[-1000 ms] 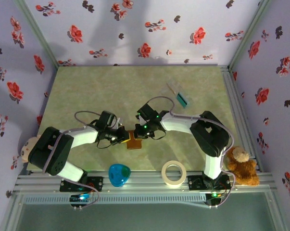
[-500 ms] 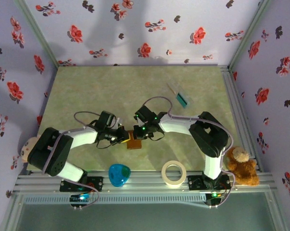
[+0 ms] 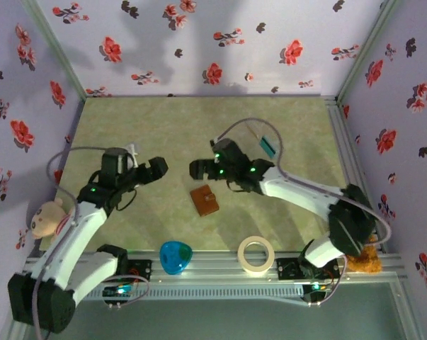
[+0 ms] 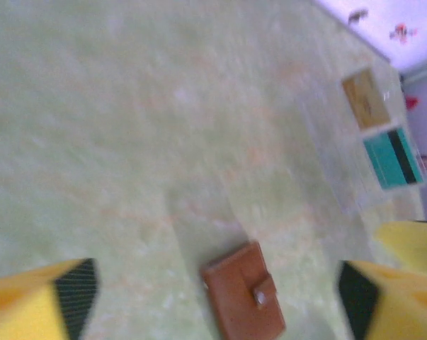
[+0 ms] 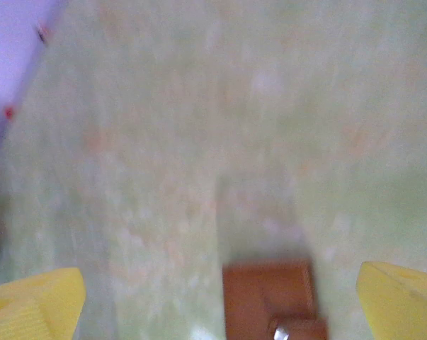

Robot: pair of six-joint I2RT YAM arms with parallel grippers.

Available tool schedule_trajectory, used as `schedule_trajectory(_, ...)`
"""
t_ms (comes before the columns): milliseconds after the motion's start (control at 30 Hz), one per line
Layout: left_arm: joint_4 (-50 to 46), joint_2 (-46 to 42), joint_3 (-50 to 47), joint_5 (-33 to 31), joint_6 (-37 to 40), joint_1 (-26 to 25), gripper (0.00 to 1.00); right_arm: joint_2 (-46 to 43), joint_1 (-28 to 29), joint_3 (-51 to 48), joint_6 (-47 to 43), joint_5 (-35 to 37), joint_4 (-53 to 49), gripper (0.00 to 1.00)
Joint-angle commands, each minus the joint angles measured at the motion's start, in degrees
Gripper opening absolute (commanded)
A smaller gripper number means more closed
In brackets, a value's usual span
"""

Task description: Put the credit cards into the card holder

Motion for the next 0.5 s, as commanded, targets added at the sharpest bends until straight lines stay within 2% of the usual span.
schedule_trajectory(0, -10.28, -5.27, 2.02, -18.72, 8.02, 0.24, 1.00, -8.69, -1.39, -5.18, -10.70, 15.63, 6.21, 1.00)
schedule_trajectory(133, -8.43, -10.14, 0.14, -30.01, 12.19, 0.07, 1.00, -18.97, -3.18, -14.14, -25.13, 27.25, 12.14, 1.00)
schedule_trajectory(233, -2.62, -11.87, -4.09, -35.83, 13.38, 0.12, 1.00, -24.11, -7.53, -21.53, -28.44, 35.49, 15.50, 1.00)
schedule_trajectory(333, 12.43, -13.58, -13.52, -38.38, 20.14, 0.16, 1.00, -28.03, -16.21, -31.11, -28.88, 33.69, 20.69, 1.00)
schedule_trajectory(467, 45.66, -11.07, -31.02, -38.49, 37.97, 0.59, 1.00, -30.68, -26.27, -41.78, -23.55, 33.40, 28.57, 1.00)
